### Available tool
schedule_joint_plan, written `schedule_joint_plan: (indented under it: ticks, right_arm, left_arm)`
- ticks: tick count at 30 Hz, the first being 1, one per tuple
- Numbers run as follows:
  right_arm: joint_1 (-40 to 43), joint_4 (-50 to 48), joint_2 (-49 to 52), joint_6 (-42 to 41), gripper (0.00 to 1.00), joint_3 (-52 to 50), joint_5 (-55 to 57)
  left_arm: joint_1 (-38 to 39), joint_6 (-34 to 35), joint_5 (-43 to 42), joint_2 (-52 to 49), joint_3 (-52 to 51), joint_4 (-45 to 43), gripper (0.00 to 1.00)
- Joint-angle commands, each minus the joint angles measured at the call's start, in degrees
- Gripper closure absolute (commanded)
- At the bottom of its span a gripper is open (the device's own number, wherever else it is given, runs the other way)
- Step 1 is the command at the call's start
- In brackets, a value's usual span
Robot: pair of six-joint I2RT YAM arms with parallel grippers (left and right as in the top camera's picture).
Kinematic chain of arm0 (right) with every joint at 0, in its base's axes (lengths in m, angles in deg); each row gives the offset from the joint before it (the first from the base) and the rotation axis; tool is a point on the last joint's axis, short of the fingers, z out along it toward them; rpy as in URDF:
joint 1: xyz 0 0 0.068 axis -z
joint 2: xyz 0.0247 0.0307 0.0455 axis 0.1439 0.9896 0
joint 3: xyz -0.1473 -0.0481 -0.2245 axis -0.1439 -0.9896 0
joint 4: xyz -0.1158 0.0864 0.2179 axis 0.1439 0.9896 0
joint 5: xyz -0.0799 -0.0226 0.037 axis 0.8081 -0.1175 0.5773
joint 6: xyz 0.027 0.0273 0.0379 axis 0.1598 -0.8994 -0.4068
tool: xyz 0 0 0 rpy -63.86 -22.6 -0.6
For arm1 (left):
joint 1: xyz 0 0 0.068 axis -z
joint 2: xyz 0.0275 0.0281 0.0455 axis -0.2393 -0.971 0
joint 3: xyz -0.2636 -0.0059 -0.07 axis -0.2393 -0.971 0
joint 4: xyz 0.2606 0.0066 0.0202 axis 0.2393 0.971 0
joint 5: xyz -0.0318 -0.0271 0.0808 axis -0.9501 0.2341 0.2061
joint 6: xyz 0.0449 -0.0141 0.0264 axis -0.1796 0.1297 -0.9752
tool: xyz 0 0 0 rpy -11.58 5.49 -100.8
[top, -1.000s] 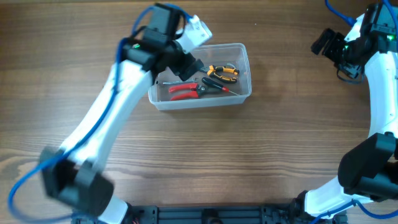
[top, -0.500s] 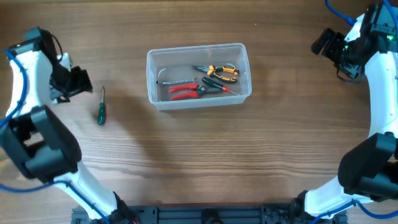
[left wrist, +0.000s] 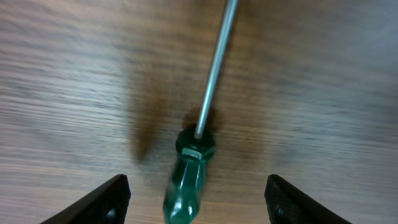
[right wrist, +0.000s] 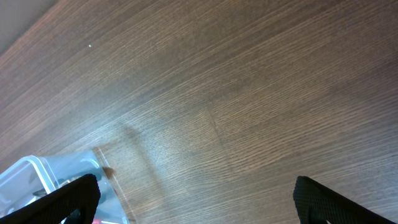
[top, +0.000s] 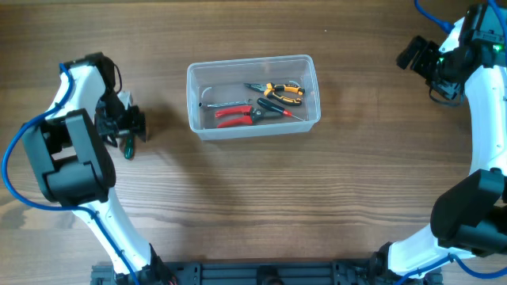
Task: Pack container
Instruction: 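Grasp the green-handled screwdriver with the left gripper, then carry the green screwdriver into the container and release it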
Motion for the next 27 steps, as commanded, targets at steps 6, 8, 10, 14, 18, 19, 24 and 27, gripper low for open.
schedule_joint_plan:
  ticks: [6, 8, 10, 14, 18, 19, 24, 27]
  right_arm:
    - [-0.24, -0.13, 0.85, -0.83, 0.00, -0.17, -0.46]
    - [-0.24, -0.13, 0.85, -0.83, 0.00, -0.17, -0.46]
    - [-0.24, -0.13, 0.85, -0.85, 0.00, -0.17, -0.46]
    - [-0.24, -0.13, 0.85, -0.83, 0.00, -0.17, -0.46]
    - [-0.24, -0.13, 0.85, -0.85, 0.00, -0.17, -0.46]
    - [-0.24, -0.13, 0.85, -0.85, 0.00, -0.17, -0.46]
    - [-0.24, -0.13, 0.85, -0.83, 0.00, -0.17, -0.46]
    - [-0.24, -0.13, 0.85, -0.85, 0.00, -0.17, -0.46]
  left_arm:
    - [-0.24, -4.33, 3.19, -0.50, -5.51, -3.78, 0.57]
    - [-0.66, -4.33, 3.37, -0.50, -5.49, -4.31, 0.70]
    - [-1.33, -4.28, 3.34, -0.50, -5.49, -4.87, 0.88]
    - [-1.36, -4.31, 3.34, -0.48, -5.42, -6.67, 0.96]
    - [-0.81, -5.64, 3.34, 2.14, 2.49, -2.38, 0.96]
    - [-0.02, -7.85, 3.34, 3.48, 6.54, -0.48, 0.96]
    - [9.16, -24.30, 3.10, 9.99, 23.23, 0.04, 0.96]
    - [18.10, -40.92, 2.14, 12.50, 25.53, -3.50, 0.96]
